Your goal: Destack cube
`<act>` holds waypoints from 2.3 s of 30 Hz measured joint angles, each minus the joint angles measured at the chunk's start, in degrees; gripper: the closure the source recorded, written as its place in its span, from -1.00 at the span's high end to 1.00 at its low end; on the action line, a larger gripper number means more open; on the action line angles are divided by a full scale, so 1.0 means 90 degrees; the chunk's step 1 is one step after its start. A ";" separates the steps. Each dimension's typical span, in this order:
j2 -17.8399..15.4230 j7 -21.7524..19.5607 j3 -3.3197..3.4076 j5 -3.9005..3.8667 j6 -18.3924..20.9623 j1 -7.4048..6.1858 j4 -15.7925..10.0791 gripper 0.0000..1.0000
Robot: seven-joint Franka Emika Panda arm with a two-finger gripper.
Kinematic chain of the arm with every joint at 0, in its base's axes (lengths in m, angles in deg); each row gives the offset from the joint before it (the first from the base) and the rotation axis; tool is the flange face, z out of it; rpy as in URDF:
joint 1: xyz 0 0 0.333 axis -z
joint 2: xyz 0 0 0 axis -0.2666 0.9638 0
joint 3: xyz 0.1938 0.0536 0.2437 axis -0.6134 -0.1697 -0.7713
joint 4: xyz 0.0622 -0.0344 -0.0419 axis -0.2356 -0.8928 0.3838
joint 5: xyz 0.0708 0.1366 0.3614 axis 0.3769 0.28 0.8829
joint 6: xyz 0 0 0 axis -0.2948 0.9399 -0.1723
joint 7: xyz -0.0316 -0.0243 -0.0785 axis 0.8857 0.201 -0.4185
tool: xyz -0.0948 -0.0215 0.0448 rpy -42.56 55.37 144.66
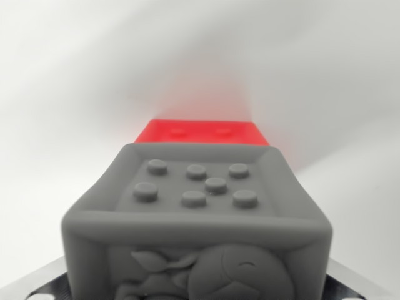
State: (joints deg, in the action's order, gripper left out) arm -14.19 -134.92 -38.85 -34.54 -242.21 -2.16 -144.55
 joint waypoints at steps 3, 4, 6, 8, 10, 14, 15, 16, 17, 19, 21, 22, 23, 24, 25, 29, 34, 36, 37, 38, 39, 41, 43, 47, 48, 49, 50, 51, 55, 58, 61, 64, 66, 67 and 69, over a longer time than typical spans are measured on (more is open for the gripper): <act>0.0000 0.0000 0.0000 0.0000 0.0000 0.0000 0.0000 -1.00; 0.0000 0.0000 0.0000 0.0000 0.0000 0.0000 0.0000 -1.00; 0.0000 0.0000 0.0000 0.0000 0.0000 0.0000 0.0000 -1.00; 0.0000 0.0000 0.0000 0.0000 0.0000 0.0000 0.0000 -1.00; 0.0000 0.0000 0.0000 0.0000 0.0000 0.0000 0.0000 -1.00; 0.0000 0.0000 0.0000 0.0000 0.0000 0.0000 0.0000 -1.00; 0.0000 0.0000 0.0000 0.0000 0.0000 0.0000 0.0000 -1.00; 0.0000 0.0000 0.0000 0.0000 0.0000 0.0000 0.0000 -1.00; -0.0001 0.0000 0.0000 0.0000 0.0001 0.0000 -0.0001 -1.00; -0.0005 0.0000 0.0000 0.0000 0.0004 0.0000 -0.0001 -1.00; -0.0017 0.0000 0.0000 0.0000 0.0012 0.0000 -0.0001 -1.00; -0.0025 0.0001 0.0000 0.0000 0.0018 0.0000 -0.0001 -1.00; -0.0030 0.0001 0.0000 0.0000 0.0021 0.0000 -0.0002 -1.00; -0.0042 0.0001 0.0000 0.0000 0.0028 0.0000 -0.0003 -1.00; -0.0055 0.0001 0.0000 0.0000 0.0038 0.0000 -0.0005 -1.00; -0.0119 0.0001 0.0000 0.0000 0.0081 0.0000 -0.0015 -1.00; -0.0220 0.0002 0.0000 0.0000 0.0171 0.0000 -0.0024 -1.00; -0.0264 0.0002 0.0000 0.0000 0.0212 0.0000 -0.0028 -1.00; -0.0290 0.0003 0.0000 0.0001 0.0234 0.0000 -0.0031 -1.00; -0.0318 0.0003 -0.0001 0.0001 0.0260 0.0000 -0.0034 -1.00; -0.0346 0.0003 -0.0001 0.0001 0.0285 0.0000 -0.0037 -1.00; -0.0402 0.0003 -0.0001 0.0002 0.0332 0.0000 -0.0041 -1.00; -0.0446 0.0004 -0.0001 0.0003 0.0370 0.0000 -0.0044 -1.00; -0.0569 0.0006 -0.0003 0.0007 0.0490 0.0000 -0.0054 -1.00; -0.0586 0.0007 -0.0003 0.0007 0.0507 0.0000 -0.0055 -1.00; -0.0620 0.0007 -0.0004 0.0008 0.0539 0.0000 -0.0057 -1.00; -0.0657 0.0008 -0.0004 0.0010 0.0568 0.0000 -0.0060 -1.00; -0.0693 0.0008 -0.0004 0.0011 0.0597 0.0000 -0.0063 -1.00; -0.0834 0.0011 -0.0007 0.0016 0.0734 0.0000 -0.0066 -1.00; -0.0921 0.0013 -0.0008 0.0019 0.0822 0.0000 -0.0066 -1.00; -0.1034 0.0015 -0.0008 0.0024 0.0933 0.0000 -0.0066 -1.00; -0.1148 0.0018 -0.0009 0.0028 0.1050 0.0000 -0.0065 -1.00; -0.1225 0.0020 -0.0010 0.0032 0.1127 0.0000 -0.0062 -1.00; -0.1266 0.0022 -0.0010 0.0034 0.1172 0.0000 -0.0058 -1.00; -0.1347 0.0023 -0.0011 0.0037 0.1261 0.0000 -0.0049 -1.00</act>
State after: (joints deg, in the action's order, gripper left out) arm -26.32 -134.71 -38.95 -34.21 -230.86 -2.16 -144.99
